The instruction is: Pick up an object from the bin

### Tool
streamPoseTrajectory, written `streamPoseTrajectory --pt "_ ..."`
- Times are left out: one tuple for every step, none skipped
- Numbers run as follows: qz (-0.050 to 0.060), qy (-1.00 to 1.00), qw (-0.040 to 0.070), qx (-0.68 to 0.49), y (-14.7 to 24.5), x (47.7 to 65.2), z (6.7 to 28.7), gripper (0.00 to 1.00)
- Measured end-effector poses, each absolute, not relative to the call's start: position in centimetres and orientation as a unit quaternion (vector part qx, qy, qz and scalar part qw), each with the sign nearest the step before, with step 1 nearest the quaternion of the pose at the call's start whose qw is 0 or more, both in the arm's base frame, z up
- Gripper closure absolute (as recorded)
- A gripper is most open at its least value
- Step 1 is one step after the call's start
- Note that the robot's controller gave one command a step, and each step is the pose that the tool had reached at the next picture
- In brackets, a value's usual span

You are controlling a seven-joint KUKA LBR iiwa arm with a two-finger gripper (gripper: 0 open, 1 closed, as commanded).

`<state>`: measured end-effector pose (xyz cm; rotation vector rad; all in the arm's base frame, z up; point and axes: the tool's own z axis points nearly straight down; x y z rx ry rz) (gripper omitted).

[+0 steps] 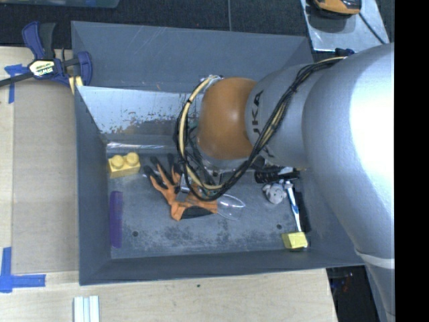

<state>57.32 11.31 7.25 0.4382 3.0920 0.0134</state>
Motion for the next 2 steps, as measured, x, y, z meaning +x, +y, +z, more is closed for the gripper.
streamPoseTrajectory --pt "0.004 0.990 0.009 0.140 11.3 57.3 7.2 1.00" --pt "0.002 0.990 0.003 0.141 11.2 56.9 9.8 1.00"
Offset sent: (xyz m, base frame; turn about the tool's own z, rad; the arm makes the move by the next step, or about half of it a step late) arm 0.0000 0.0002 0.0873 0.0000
